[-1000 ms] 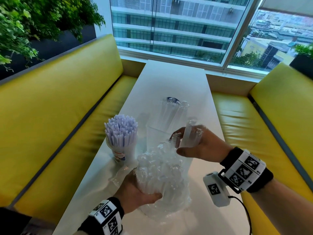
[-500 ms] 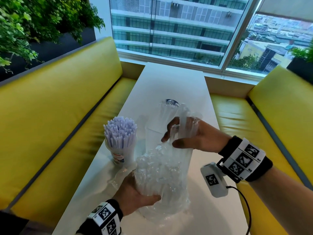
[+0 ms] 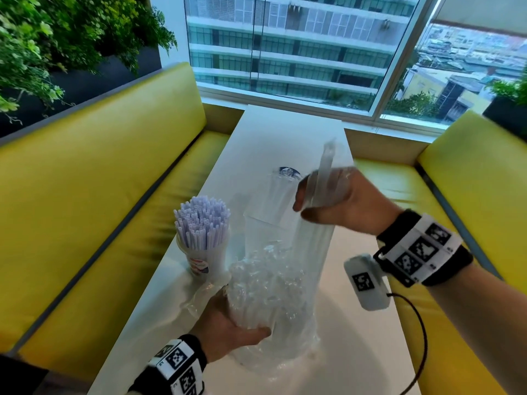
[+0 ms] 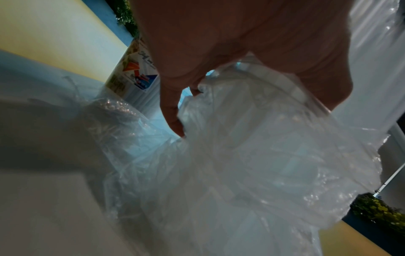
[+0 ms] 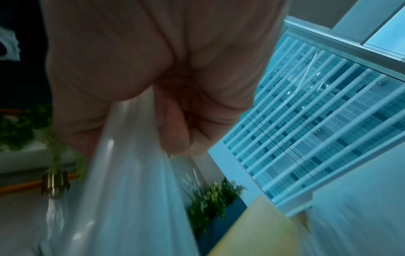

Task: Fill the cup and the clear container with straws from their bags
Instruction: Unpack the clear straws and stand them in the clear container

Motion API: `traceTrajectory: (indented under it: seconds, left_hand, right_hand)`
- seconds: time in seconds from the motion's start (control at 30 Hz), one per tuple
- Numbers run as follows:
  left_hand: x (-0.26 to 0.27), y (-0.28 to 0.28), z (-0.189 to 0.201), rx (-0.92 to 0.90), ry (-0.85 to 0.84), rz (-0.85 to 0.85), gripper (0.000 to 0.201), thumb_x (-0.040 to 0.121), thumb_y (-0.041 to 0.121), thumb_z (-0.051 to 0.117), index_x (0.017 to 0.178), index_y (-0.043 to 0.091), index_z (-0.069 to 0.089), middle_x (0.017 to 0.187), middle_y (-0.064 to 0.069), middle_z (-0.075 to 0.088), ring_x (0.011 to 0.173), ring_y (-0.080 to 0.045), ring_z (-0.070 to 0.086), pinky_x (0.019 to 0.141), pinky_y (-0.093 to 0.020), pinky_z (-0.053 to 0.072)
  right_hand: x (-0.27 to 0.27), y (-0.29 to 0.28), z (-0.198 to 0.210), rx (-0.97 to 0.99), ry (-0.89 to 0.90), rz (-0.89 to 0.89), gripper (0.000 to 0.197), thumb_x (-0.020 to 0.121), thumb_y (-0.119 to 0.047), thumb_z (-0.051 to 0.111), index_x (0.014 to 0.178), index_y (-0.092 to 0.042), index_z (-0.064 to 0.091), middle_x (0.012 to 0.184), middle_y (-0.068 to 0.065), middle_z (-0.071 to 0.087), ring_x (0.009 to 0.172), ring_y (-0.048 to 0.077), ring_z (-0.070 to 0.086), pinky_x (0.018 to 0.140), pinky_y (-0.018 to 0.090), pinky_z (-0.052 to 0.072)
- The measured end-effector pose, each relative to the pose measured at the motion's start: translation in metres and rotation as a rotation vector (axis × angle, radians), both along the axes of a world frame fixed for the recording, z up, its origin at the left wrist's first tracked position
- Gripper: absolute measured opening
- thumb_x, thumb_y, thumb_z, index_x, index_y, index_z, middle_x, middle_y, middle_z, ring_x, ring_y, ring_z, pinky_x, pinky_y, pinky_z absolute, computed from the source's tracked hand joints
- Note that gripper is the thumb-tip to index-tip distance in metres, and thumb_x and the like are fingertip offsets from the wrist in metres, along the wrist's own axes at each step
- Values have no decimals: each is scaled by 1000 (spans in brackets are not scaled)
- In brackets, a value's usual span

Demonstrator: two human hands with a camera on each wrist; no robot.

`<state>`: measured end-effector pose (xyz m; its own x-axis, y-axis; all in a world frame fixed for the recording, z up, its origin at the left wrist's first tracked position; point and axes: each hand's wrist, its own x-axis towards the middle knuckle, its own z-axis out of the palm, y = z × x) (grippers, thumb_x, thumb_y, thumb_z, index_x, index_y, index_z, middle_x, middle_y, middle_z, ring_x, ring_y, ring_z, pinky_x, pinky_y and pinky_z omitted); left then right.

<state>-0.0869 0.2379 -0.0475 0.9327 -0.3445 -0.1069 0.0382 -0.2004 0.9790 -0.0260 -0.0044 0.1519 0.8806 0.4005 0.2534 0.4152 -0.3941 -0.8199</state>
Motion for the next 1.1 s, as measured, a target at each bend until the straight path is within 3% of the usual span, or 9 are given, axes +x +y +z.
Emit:
traceTrajectory:
  seconds: [0.1, 0.23, 0.37, 0.43, 0.53, 0.7, 0.87, 1.0, 1.1]
  left_hand:
    - [0, 0, 0, -2, 6, 1, 80, 44, 33, 94, 117, 23, 60, 109, 14, 73, 103, -4, 68, 93, -28, 55]
    - [0, 0, -1, 9, -5, 2, 76, 48, 30, 95, 116, 25, 61, 110, 12, 73, 105, -6, 68, 95, -32, 55]
    - [3, 0, -6, 19, -9, -25, 81, 52, 35, 96, 123, 23, 59, 118, 6, 70, 113, -14, 65, 99, -42, 52]
    - [3, 0, -7, 25, -15, -25, 81, 53, 38, 96, 124, 23, 59, 119, 6, 70, 114, -14, 65, 100, -42, 52]
    - [4, -1, -9, 26, -10, -31, 81, 53, 37, 96, 124, 23, 59, 119, 6, 70, 114, -14, 65, 99, -42, 53]
    - [6, -3, -13, 16, 8, -32, 82, 51, 37, 96, 123, 22, 59, 118, 6, 71, 112, -13, 66, 99, -40, 53]
    - [7, -5, -14, 42, -23, -51, 80, 57, 35, 94, 126, 19, 57, 121, 9, 69, 116, -8, 64, 101, -34, 51]
    - [7, -2, -16, 40, -18, -30, 81, 55, 37, 95, 125, 20, 58, 120, 9, 69, 115, -9, 64, 101, -33, 51]
    - [6, -2, -13, 25, -26, -20, 78, 54, 32, 95, 122, 19, 60, 118, 9, 70, 113, -7, 65, 100, -31, 52]
  right_hand:
    - [14, -8, 38, 38, -45, -50, 22, 71, 2, 82, 90, -2, 71, 88, 9, 74, 83, 15, 71, 80, 31, 55]
    - [38, -23, 95, 125, -169, -126, 16, 63, -15, 80, 77, -22, 75, 82, -2, 75, 82, 23, 70, 74, 64, 50]
    - [66, -32, 128, 198, -229, -197, 15, 66, -12, 78, 76, -22, 73, 80, -1, 74, 83, 25, 70, 74, 53, 49]
    - [80, -31, 129, 194, -226, -222, 15, 69, -10, 76, 78, -21, 72, 80, -1, 74, 83, 25, 69, 65, 40, 49]
    - [102, -24, 112, 195, -177, -252, 16, 73, 0, 73, 81, -14, 70, 76, -3, 74, 78, 16, 72, 50, 23, 47]
    - [133, -15, 50, 177, -6, -289, 20, 75, 3, 74, 79, -16, 71, 75, -3, 75, 76, 11, 71, 48, 20, 45]
    - [144, -9, -31, 66, 197, -333, 24, 75, -8, 83, 94, -12, 69, 91, 4, 70, 84, 15, 67, 67, 25, 51]
    - [144, -17, -51, -174, 69, -469, 91, 67, -38, 89, 142, -24, 40, 138, -5, 50, 112, 16, 55, 82, 19, 47]
    - [134, -14, -49, -314, -51, -347, 93, 81, -43, 76, 153, -20, 22, 158, -1, 30, 137, 18, 39, 102, 21, 40]
